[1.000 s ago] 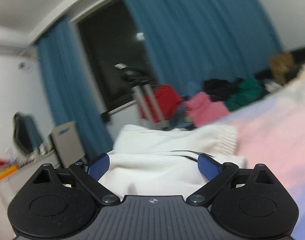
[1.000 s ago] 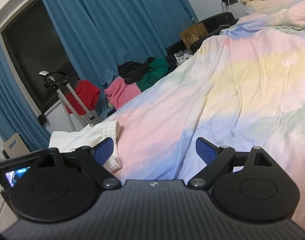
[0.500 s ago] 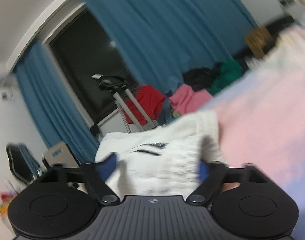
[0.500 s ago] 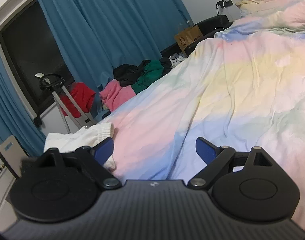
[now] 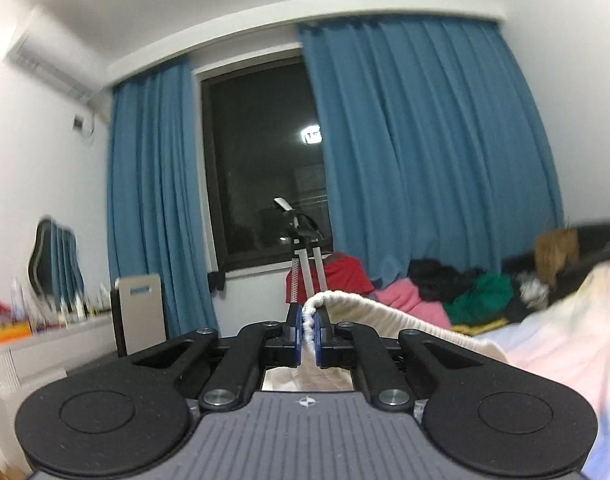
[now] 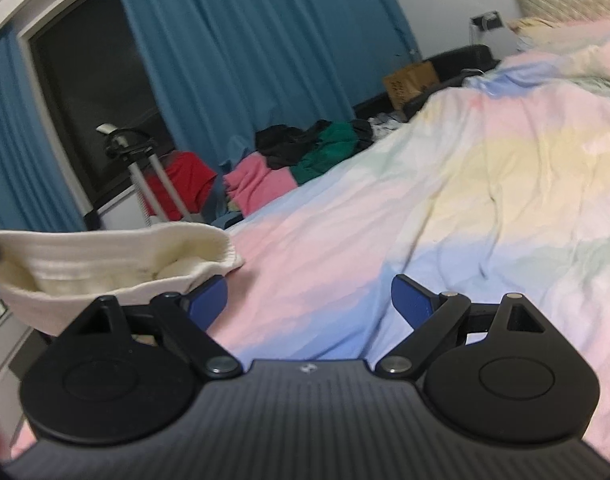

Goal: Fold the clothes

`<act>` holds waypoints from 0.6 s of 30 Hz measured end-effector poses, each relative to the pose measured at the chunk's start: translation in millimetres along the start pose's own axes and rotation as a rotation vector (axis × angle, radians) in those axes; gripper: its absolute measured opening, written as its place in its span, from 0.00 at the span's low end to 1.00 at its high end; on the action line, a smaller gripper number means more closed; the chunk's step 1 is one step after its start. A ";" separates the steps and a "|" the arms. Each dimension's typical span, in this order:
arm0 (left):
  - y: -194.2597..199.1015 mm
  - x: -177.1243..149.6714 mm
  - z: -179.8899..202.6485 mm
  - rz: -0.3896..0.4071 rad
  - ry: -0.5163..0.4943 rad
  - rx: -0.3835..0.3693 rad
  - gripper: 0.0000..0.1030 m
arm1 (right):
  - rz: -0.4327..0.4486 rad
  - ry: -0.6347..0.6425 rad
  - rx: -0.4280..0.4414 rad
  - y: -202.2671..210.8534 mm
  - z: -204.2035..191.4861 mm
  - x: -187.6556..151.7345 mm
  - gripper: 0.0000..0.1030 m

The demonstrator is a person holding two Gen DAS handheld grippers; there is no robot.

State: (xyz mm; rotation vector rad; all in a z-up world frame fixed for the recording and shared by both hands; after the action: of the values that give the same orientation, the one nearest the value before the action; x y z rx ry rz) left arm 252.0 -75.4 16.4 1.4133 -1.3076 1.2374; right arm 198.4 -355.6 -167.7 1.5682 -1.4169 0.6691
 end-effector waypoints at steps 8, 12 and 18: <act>101.5 -23.9 -157.2 -0.113 0.091 0.014 0.06 | -0.060 0.110 0.169 19.4 -46.4 -3.5 0.88; 85.1 -97.8 -210.7 -0.342 0.109 0.115 0.07 | -0.226 0.168 0.256 14.7 -72.3 -34.4 0.87; 67.7 -129.1 -269.5 -0.477 0.252 0.180 0.09 | -0.523 0.242 0.447 19.0 -118.6 -103.9 0.87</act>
State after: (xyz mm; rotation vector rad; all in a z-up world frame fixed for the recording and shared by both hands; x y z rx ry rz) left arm 154.9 203.0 -67.1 1.5237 -0.6504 1.1736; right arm 179.3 -200.8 -197.3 2.0184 -0.6552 0.8500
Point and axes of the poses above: each gripper's, at about its wrist camera, not at the fingertips, and y roughly against the way its jaws point, z to its right, x to its top, the point moved 10 cm from there along -y, roughly the way its jaws point, and after that the axes turned 7 degrees about x, right-handed, at the moved point
